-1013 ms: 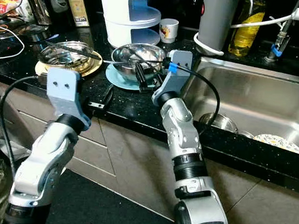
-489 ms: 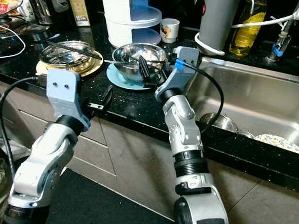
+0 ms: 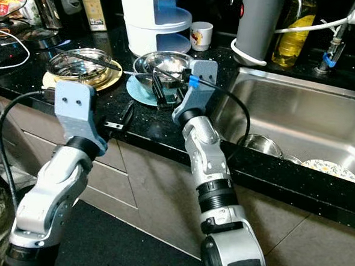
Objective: Kitchen organization
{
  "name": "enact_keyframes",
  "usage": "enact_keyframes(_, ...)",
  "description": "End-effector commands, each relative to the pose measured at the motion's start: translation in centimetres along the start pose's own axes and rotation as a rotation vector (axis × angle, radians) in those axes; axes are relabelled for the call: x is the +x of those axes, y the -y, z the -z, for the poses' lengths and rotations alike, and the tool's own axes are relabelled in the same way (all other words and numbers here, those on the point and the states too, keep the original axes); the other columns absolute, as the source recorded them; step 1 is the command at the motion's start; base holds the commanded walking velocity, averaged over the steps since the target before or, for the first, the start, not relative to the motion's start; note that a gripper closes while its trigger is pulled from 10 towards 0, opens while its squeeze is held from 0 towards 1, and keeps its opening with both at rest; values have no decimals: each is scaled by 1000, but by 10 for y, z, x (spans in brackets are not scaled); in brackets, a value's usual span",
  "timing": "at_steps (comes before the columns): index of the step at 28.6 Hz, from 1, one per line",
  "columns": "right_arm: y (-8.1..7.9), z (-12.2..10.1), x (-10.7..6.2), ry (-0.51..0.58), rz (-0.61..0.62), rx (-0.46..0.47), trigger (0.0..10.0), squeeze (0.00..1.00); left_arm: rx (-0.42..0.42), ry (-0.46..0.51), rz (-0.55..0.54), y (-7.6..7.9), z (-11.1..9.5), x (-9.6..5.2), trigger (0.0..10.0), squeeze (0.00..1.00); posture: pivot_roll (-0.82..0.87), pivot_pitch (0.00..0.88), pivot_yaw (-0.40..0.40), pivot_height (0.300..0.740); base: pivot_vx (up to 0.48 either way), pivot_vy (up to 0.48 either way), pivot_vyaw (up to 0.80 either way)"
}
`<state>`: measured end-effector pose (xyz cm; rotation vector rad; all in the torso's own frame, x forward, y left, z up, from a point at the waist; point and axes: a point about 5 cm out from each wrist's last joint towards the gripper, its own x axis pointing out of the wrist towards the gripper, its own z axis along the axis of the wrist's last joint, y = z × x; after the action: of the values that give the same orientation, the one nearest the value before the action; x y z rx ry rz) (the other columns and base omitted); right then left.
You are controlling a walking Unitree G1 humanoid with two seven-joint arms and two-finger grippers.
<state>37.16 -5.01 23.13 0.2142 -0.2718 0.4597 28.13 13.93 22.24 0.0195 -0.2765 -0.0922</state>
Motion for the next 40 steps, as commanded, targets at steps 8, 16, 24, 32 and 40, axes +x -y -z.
enact_keyframes(8, -2, -3, 6, -1, 14, -68, 8039, 0, 8, 2, -20, -1, -1, -3, 10000, 0, 96, 0, -23, 740, 0, 0, 0)
enact_keyframes(16, 1, -1, 7, -19, 24, -137, 10000, 0, 5, 2, -20, -1, -1, -2, 10000, 0, 88, 0, -19, 740, 0, 0, 0)
enact_keyframes(24, 3, 1, 7, -40, 23, -146, 10000, 0, 1, -2, -20, 0, 0, -2, 10000, 0, 82, 0, -17, 740, 0, 0, 0)
enact_keyframes(32, 5, 4, 6, -63, 33, -159, 10000, 0, -1, -1, -18, 0, 0, -1, 10000, 0, 78, 0, -13, 740, 0, 0, 0)
enact_keyframes(40, 7, 6, 5, -81, 38, -168, 10000, 0, -1, 1, -18, 0, -1, -1, 10000, 0, 80, 0, -13, 740, 0, 0, 0)
